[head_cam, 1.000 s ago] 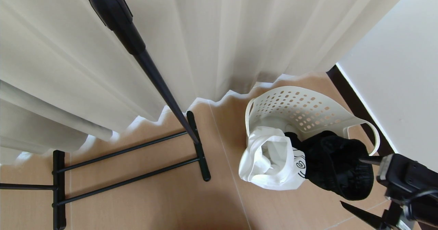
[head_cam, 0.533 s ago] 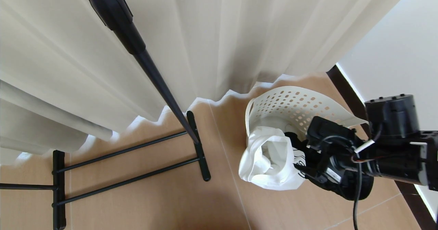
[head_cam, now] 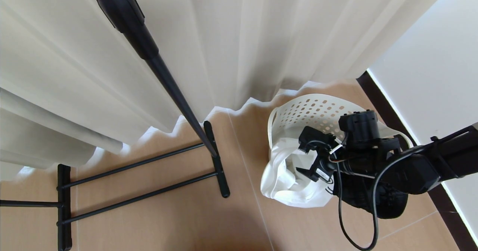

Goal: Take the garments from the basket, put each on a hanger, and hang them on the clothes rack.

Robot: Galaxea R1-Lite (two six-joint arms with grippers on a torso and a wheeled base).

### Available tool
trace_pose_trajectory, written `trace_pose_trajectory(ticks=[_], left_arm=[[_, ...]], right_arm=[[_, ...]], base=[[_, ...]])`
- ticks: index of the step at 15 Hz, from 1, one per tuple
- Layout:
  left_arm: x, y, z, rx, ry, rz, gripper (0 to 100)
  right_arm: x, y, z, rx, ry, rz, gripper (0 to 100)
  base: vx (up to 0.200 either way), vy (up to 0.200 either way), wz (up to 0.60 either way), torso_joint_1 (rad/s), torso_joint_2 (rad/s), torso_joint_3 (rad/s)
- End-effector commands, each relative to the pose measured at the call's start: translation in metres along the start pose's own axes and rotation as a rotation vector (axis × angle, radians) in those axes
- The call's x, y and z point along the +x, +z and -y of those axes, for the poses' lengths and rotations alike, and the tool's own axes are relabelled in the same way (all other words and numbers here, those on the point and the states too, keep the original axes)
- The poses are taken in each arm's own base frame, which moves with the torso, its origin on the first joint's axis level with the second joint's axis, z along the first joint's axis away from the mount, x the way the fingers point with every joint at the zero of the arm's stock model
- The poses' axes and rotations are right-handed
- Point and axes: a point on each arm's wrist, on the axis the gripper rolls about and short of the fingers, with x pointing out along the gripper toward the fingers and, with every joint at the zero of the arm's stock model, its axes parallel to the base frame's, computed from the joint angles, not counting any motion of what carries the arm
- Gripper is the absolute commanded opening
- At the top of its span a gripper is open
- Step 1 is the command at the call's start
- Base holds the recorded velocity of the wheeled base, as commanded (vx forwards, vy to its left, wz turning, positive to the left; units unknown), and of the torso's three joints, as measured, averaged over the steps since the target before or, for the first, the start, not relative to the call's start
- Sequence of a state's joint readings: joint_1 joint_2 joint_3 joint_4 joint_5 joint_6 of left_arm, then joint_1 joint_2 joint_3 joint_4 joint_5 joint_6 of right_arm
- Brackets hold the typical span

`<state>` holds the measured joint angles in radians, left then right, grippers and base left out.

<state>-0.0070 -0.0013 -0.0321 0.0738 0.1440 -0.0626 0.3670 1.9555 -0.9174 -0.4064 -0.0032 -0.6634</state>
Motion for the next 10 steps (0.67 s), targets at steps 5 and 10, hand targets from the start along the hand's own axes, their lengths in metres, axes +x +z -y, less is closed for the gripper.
trace_pose_trajectory(ticks=[5, 10], left_arm=[[0.0, 0.0, 0.0, 0.0, 0.0, -0.001, 100], [0.0, 0.0, 0.0, 0.001, 0.0, -0.001, 100]], right_arm=[[0.037, -0.014, 0.001, 0.035, -0.031, 0.01, 100], [0.046, -0.012, 0.008, 0.079, -0.052, 0.026, 100]], base=[[0.0, 0.0, 0.0, 0.0, 0.0, 0.0], [0.0, 0.0, 0.0, 0.0, 0.0, 0.0]])
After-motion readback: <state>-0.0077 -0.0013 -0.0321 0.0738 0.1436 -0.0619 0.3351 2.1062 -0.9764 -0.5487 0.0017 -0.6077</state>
